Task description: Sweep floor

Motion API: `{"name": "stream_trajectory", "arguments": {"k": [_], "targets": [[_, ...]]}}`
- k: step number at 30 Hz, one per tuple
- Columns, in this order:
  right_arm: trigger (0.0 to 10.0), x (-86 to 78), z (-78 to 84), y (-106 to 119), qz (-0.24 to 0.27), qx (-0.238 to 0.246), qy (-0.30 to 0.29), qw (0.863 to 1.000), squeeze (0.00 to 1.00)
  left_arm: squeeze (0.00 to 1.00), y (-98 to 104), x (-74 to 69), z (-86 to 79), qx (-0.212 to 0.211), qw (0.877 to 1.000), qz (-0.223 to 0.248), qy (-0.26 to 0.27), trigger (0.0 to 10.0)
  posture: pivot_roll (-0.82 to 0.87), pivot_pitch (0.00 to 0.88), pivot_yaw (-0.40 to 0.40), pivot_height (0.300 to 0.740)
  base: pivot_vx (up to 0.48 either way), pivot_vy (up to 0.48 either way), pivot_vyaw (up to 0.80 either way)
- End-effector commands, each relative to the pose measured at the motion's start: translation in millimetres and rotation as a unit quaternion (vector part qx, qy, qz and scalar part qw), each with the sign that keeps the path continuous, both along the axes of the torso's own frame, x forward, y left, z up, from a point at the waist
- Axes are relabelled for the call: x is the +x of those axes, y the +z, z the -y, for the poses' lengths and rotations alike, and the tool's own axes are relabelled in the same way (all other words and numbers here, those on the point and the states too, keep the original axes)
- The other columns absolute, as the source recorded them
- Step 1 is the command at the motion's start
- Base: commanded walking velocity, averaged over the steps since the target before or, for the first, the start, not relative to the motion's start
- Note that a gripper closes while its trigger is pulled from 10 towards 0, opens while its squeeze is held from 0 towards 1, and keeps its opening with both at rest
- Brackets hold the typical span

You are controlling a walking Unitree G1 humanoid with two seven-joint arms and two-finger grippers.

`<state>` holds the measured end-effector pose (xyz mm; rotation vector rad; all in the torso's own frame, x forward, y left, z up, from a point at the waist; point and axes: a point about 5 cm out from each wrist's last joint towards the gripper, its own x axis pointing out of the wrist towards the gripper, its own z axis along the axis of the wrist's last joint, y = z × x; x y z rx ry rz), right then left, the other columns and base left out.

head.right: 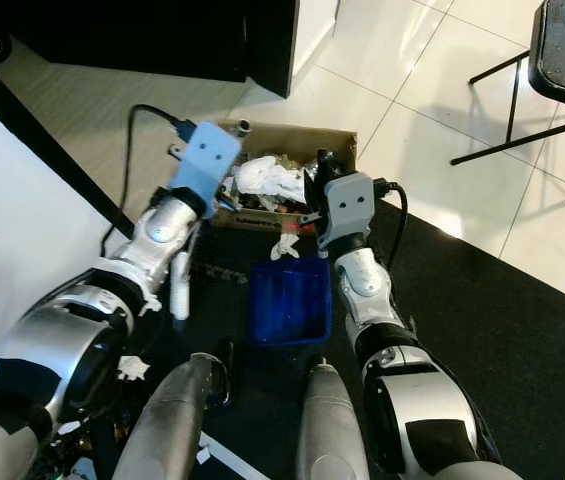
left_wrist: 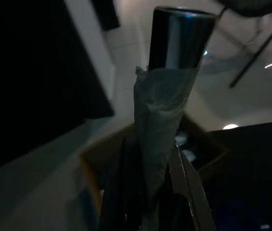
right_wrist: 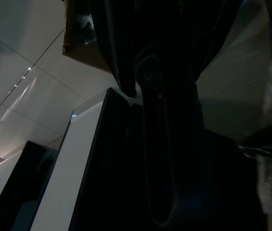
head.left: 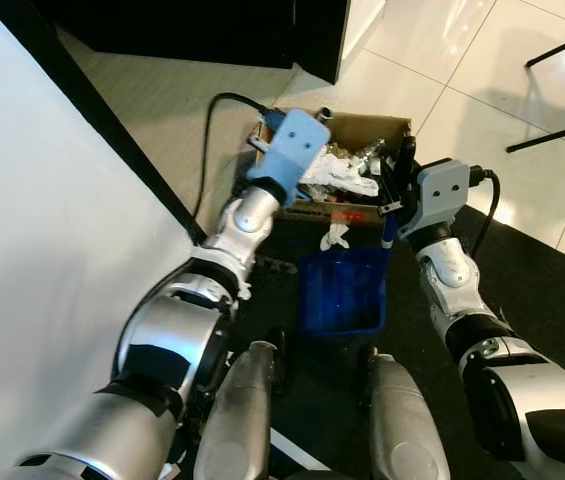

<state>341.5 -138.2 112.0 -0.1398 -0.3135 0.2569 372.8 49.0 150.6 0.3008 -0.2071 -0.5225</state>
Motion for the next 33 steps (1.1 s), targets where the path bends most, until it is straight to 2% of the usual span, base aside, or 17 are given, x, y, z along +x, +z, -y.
{"name": "stream_trajectory", "arguments": {"k": [1,2,6,8,12,16,20,22,23,26,29,33], "targets": [[10.0,-6.4,-1.3,-8,-0.007,0.003,0.005,1.0,0.0,0.0,-12,-10.6,13.5,-0.029,0.997,-0.036,-0.061,10.0,-0.02,0.273,0.076,0.74,0.0,0.0,0.0],[10.0,-6.4,-1.3,-8,-0.007,0.003,0.005,1.0,0.0,0.0,-12,-10.6,13.5,-0.029,0.997,-0.036,-0.061,10.0,-0.02,0.273,0.076,0.74,0.0,0.0,0.0],[10.0,-6.8,0.2,-9,-0.008,0.004,0.004,1.0,0.0,0.0,-19,-17.1,19.3,-0.04,0.99,-0.069,-0.12,10.0,-0.02,0.273,0.073,0.74,0.0,0.0,0.0],[10.0,-6.5,0.3,-9,-0.009,0.004,0.004,1.0,0.0,0.0,-24,-20.2,17.6,-0.047,0.981,-0.094,-0.161,10.0,-0.02,0.273,0.075,0.74,0.0,0.0,0.0],[10.0,-5.1,-0.1,-7,-0.008,0.006,0.003,1.0,0.0,0.0,-21,-18.5,8.4,-0.06,0.974,-0.102,-0.191,10.0,-0.01,0.269,0.077,0.74,0.0,0.0,0.0],[10.0,-4.0,-0.3,-5,-0.005,0.008,0.003,1.0,0.0,0.0,-7,-11.5,-3.2,-0.091,0.974,-0.086,-0.189,10.0,-0.01,0.268,0.075,0.74,0.0,0.0,0.0],[10.0,-3.1,0.4,-4,-0.005,0.009,0.003,1.0,0.0,0.0,30,3.3,-14.2,-0.184,0.966,-0.043,-0.176,10.0,0.01,0.265,0.067,0.74,0.0,0.0,0.0],[10.0,-2.8,0.0,-4,-0.006,0.009,0.004,1.0,0.0,0.0,44,4.2,-8.4,-0.206,0.958,-0.026,-0.196,10.0,0.01,0.264,0.065,0.74,0.0,0.0,0.0],[10.0,-2.8,0.0,-4,-0.006,0.009,0.004,1.0,0.0,0.0,44,4.2,-8.4,-0.206,0.958,-0.026,-0.196,10.0,0.01,0.264,0.065,0.74,0.0,0.0,0.0],[10.0,-2.3,-1.6,-4,-0.007,0.01,0.005,1.0,0.0,0.0,58,0.5,10.0,-0.241,0.944,-0.008,-0.226,10.0,0.0,0.264,0.065,0.74,0.0,0.0,0.0],[10.0,-2.1,-1.8,-4,-0.007,0.01,0.006,1.0,0.0,0.0,69,0.2,19.2,-0.281,0.932,0.001,-0.229,10.0,0.0,0.262,0.068,0.74,0.0,0.0,0.0],[10.0,-1.7,-0.9,-3,-0.007,0.01,0.005,1.0,0.0,0.0,78,0.0,23.0,-0.289,0.926,0.008,-0.242,10.0,0.0,0.262,0.07,0.74,0.0,0.0,0.0]]}}
